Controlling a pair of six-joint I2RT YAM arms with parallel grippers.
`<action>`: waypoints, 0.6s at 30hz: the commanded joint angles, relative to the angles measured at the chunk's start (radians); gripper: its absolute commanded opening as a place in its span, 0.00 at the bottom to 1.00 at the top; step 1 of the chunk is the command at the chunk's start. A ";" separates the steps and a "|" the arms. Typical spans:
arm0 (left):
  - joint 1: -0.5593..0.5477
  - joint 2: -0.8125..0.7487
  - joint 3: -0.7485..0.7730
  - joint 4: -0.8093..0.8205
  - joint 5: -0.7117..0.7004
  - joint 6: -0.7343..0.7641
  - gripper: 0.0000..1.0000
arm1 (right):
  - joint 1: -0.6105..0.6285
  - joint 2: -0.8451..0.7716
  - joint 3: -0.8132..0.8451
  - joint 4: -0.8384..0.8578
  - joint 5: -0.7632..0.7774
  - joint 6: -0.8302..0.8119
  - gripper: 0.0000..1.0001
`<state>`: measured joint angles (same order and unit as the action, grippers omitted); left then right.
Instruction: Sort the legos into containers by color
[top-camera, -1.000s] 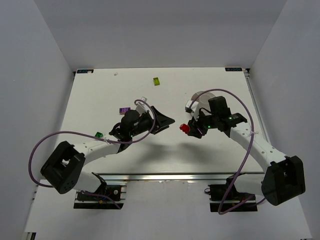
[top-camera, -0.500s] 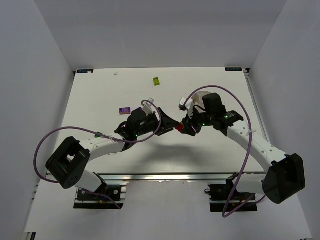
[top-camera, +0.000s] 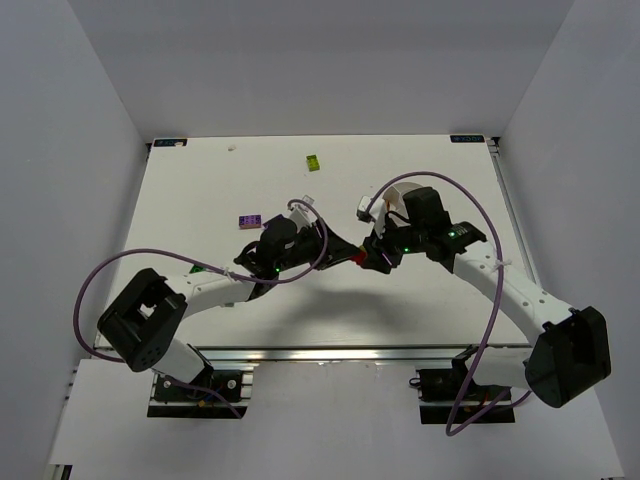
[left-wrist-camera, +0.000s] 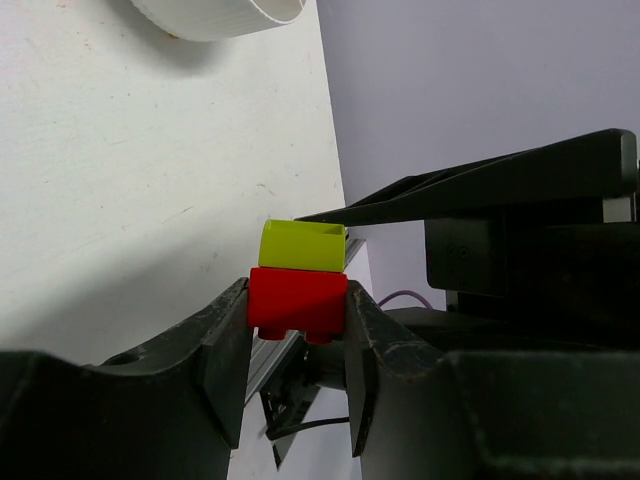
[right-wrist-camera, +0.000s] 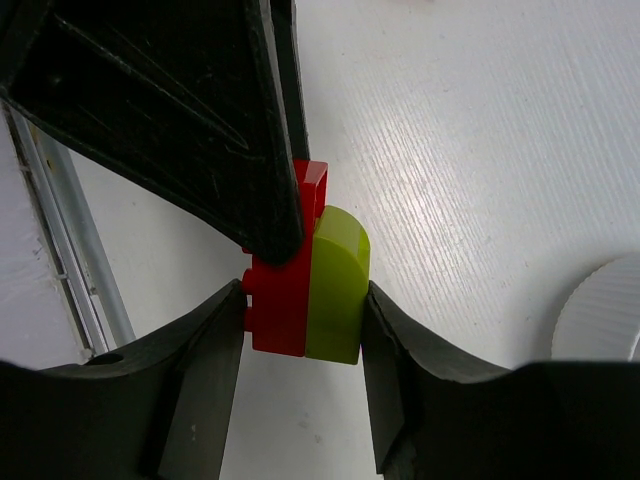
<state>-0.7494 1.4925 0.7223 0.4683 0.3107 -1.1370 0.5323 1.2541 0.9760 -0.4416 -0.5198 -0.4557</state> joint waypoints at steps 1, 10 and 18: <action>-0.005 -0.003 0.034 -0.031 -0.004 0.029 0.35 | 0.008 -0.013 0.030 0.037 -0.028 -0.003 0.21; -0.007 -0.138 0.002 -0.166 -0.059 0.348 0.07 | -0.044 -0.035 0.049 -0.116 -0.176 -0.156 0.90; -0.014 -0.552 -0.259 -0.166 0.068 0.844 0.00 | -0.043 0.137 0.268 -0.523 -0.511 -0.517 0.89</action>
<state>-0.7532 1.0023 0.4793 0.3511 0.3149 -0.4896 0.4583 1.3357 1.1507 -0.8387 -0.9077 -0.8684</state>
